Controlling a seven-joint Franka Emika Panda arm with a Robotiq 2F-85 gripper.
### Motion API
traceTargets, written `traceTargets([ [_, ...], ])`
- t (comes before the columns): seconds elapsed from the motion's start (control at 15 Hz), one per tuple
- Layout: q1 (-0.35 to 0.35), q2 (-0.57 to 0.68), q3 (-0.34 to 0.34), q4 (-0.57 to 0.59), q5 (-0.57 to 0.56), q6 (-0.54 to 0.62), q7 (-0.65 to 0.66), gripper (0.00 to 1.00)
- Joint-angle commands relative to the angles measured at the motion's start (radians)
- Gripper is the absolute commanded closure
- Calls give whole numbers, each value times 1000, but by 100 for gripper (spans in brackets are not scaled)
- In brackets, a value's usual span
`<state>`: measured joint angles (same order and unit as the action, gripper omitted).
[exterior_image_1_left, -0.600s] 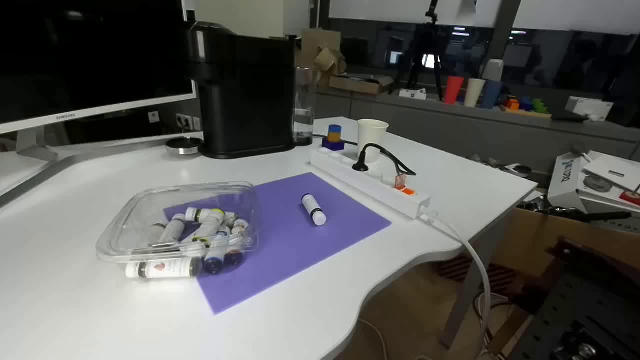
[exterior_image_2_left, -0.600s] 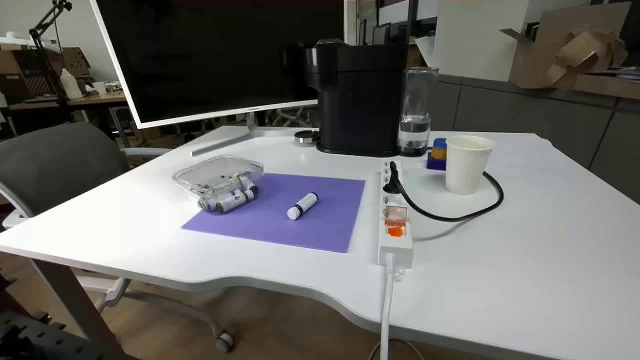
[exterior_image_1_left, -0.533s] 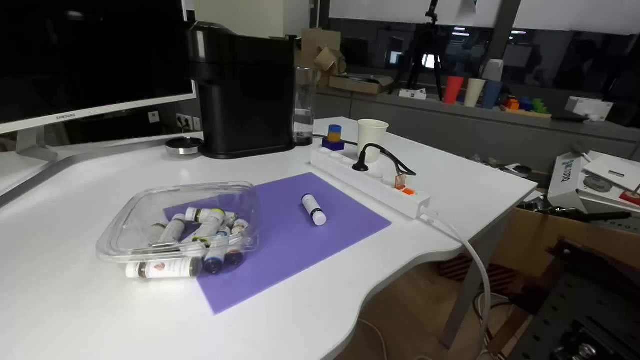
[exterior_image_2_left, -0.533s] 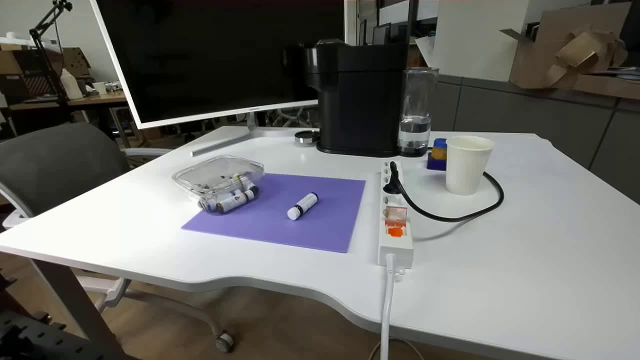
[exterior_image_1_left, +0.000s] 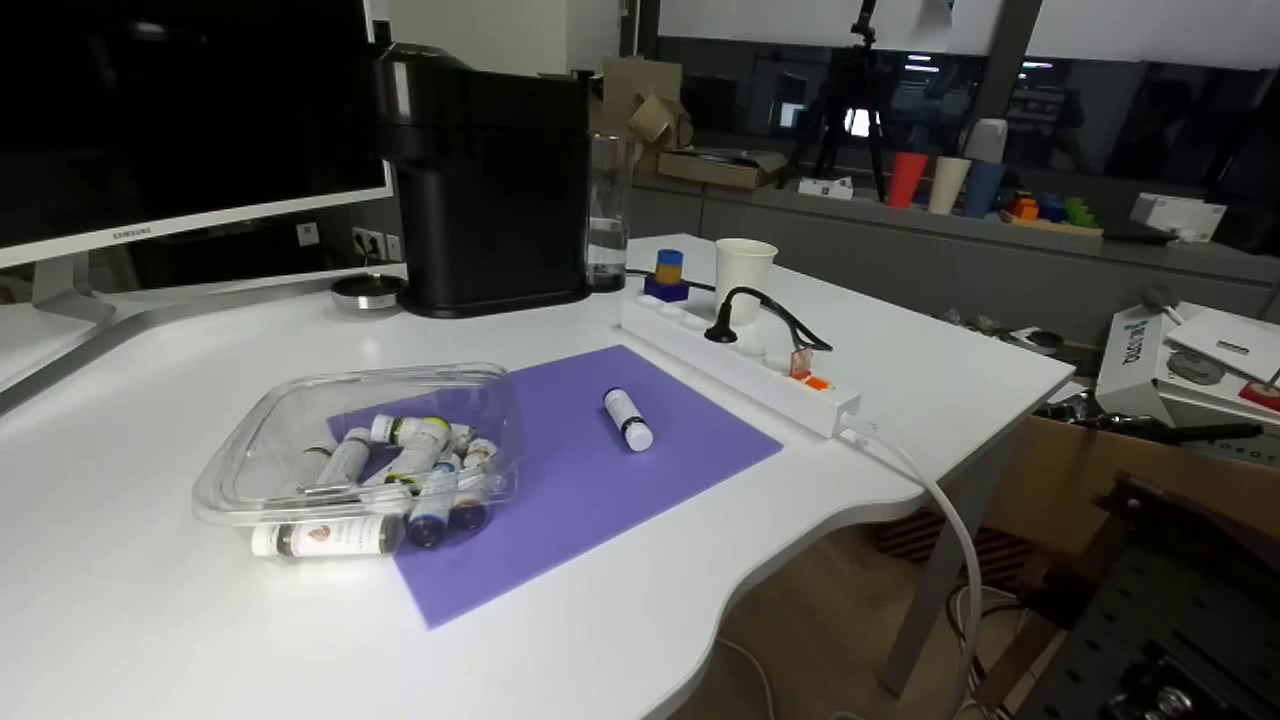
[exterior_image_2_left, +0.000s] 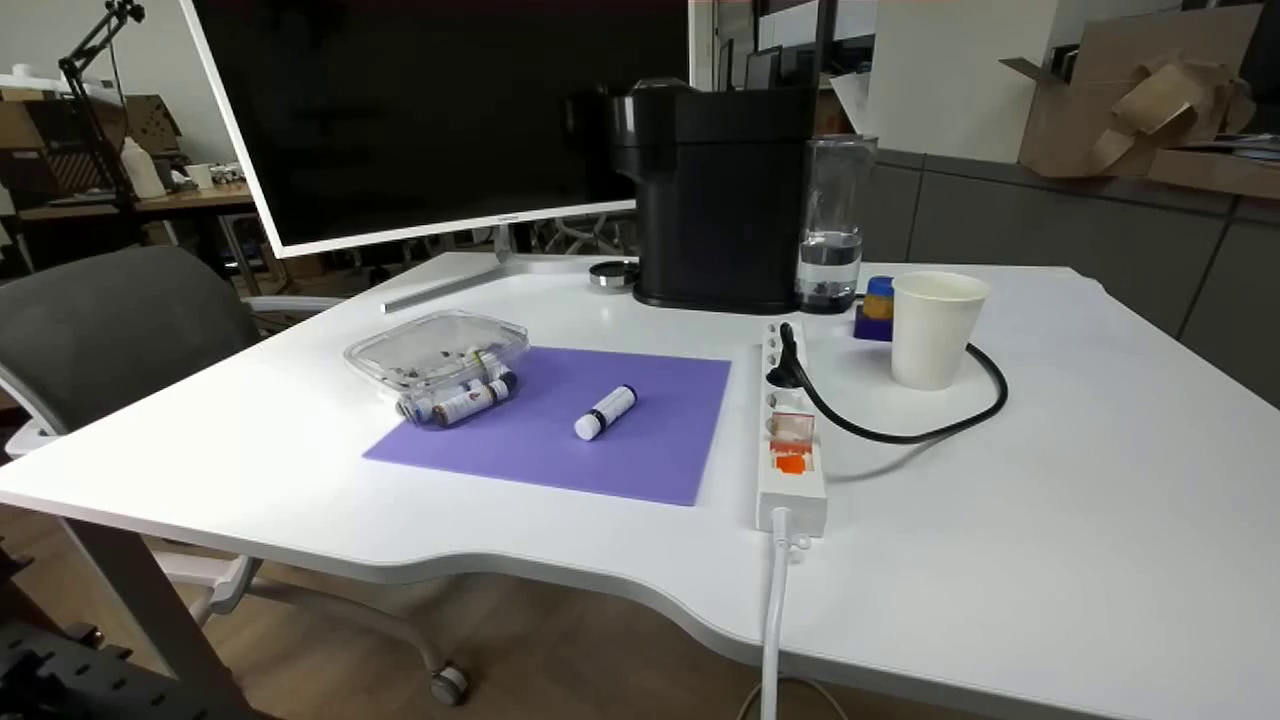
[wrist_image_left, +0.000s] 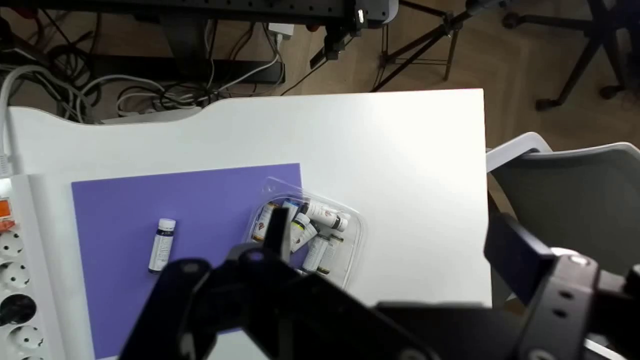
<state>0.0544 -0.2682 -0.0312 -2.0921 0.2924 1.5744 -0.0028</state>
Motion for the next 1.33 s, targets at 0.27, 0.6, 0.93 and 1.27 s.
traceTargets([
  [0.27, -5, -21, 48, -47, -84, 87, -45, 0],
  [0.6, 26, -57, 112, -192, -276, 259, -145, 0],
  [0.93, 76, -119, 170, -442, -410, 581, -173, 0],
  [1.27, 57, -132, 225, -673, -564, 1028, -39, 0],
])
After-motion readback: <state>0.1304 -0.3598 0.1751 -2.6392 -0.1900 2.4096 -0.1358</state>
